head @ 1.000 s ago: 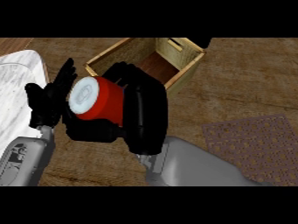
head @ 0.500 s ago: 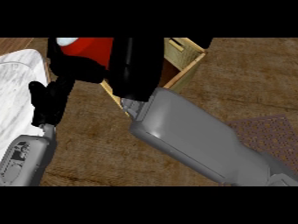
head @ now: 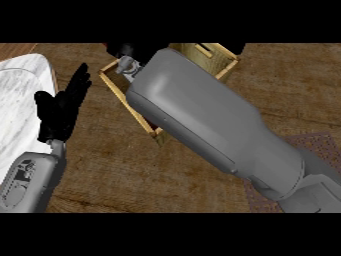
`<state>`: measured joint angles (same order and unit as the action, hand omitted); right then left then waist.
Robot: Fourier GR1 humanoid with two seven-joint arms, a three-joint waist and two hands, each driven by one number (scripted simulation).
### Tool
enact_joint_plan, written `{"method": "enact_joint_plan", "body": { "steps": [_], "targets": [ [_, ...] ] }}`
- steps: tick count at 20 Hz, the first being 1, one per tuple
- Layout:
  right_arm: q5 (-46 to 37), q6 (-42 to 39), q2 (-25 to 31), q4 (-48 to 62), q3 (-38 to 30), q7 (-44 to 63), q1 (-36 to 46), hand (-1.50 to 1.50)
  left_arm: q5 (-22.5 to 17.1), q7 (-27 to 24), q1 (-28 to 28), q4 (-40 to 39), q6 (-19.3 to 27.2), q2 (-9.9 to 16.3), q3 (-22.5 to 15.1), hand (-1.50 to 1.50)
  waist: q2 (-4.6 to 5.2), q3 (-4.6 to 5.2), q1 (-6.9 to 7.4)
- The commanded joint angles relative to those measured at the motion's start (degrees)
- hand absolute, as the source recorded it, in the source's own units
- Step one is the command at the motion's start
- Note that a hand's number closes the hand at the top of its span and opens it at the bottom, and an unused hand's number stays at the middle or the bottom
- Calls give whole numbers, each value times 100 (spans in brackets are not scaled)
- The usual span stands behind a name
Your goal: Pick the can from the placemat and place it in the basket
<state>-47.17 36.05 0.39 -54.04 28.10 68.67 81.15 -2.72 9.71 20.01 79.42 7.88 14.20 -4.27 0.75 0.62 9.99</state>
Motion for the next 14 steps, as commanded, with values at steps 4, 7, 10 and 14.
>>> {"method": "enact_joint_plan", "body": {
  "steps": [4, 7, 10, 14],
  "targets": [
    [485, 42, -37, 1127, -130, 1211, 861, 150, -4, -68, -2, -34, 4, -42, 19, 0, 50, -8, -43],
    [614, 111, -37, 1580, -87, 1126, 1033, 150, -54, -201, -89, -48, -29, -2, 110, 0, 54, -11, -101],
    [920, 103, -37, 1918, -50, 963, 1079, 150, 16, -55, 34, -29, 70, -2, 117, 0, 67, -19, -137],
    [1224, 414, -38, 2234, -44, 707, 1089, 150, -27, -111, -65, 6, 46, 50, 205, 0, 65, -26, -176]
  ]
}}
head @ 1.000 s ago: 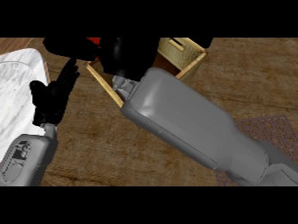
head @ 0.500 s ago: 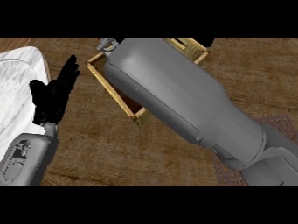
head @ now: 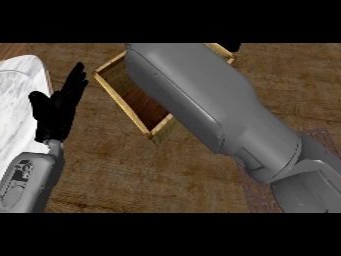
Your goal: Pick the can from the placemat and place it in the basket
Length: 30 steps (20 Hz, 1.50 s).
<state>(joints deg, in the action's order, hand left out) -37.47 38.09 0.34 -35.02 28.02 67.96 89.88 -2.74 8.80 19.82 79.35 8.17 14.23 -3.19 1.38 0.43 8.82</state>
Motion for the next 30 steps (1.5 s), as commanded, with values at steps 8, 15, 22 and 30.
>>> {"method": "enact_joint_plan", "body": {
  "steps": [8, 15, 22, 30],
  "targets": [
    [1021, 770, -32, 285, 317, 508, 10, 150, -39, -132, -202, -6, -61, 130, 194, 0, -32, -13, -178],
    [95, -2143, -34, 1343, 1700, -484, 835, 150, -148, -68, -240, -7, -135, 160, 271, 0, -56, -2, -288],
    [308, -2263, -33, 1459, 1873, -556, 894, 150, 37, 56, 29, 9, 57, 65, 208, 0, -1, -14, -262],
    [947, -3381, -33, 1660, 1608, -463, 987, 150, 112, 62, -193, 172, 61, -41, 63, 0, -19, -12, -222]
  ]
}}
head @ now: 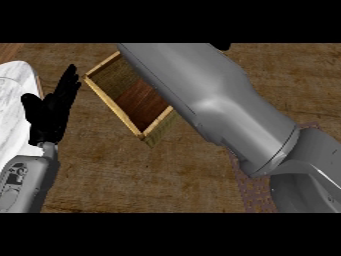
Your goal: Pick the can from the placemat and place it in the basket
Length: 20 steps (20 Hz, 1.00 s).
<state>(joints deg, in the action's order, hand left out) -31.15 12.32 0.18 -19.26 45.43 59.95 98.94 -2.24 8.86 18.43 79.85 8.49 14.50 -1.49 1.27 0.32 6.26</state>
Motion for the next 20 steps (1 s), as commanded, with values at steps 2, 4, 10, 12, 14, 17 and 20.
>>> {"method": "enact_joint_plan", "body": {
  "steps": [2, 4, 10, 12, 14, 17, 20],
  "targets": [
    [486, -878, -17, 49, -193, 221, -67, 150, 42, -70, -115, 45, 24, -59, -35, 0, 0, -3, -19],
    [554, -849, -17, -66, -136, 298, -224, 150, -22, 42, -323, 289, 11, -51, -20, 0, -28, -8, -13],
    [532, -458, -17, 155, -9, 128, -367, 150, -11, -51, -161, 100, 9, -38, 87, 0, 23, -8, -64],
    [540, -625, -17, -6, 110, 236, -406, 150, -41, 167, -181, 339, -42, 58, 102, 0, -16, -12, -60],
    [525, -560, -17, 107, 122, 162, -359, 150, -186, 0, -75, 91, -271, 231, 292, 0, 28, -5, -30],
    [527, -600, -17, 140, 188, 122, -526, 150, -106, 121, 50, 145, -164, 158, 243, 0, 7, -11, -106],
    [517, -723, -17, 58, 340, 198, -634, 150, 14, 13, -144, 75, -61, -18, 111, 0, 12, -9, -86]
  ]
}}
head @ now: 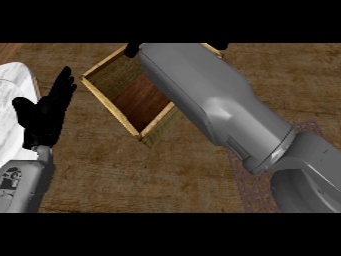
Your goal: Pick the can from the placemat and place it in the basket
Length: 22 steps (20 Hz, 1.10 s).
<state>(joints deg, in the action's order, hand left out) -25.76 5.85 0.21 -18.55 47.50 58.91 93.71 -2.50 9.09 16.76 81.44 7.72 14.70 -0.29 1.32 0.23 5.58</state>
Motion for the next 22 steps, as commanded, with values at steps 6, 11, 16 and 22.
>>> {"method": "enact_joint_plan", "body": {
  "steps": [6, 11, 16, 22],
  "targets": [
    [32, -171, -20, 272, 106, 110, -96, 150, 17, -36, -170, 112, -67, -19, -21, 0, 25, 0, 63],
    [259, -177, -20, -57, 81, 255, -399, 150, 119, -101, 43, -63, 52, -65, 29, 0, 1, -4, -20],
    [356, -142, -20, -80, 63, 105, -543, 150, 141, -178, -219, 29, 74, -110, 37, 0, -25, -9, -84],
    [727, -268, -20, -95, -152, 405, -515, 150, 142, -150, 3, -148, -25, -75, 59, 0, 9, -4, -23]
  ]
}}
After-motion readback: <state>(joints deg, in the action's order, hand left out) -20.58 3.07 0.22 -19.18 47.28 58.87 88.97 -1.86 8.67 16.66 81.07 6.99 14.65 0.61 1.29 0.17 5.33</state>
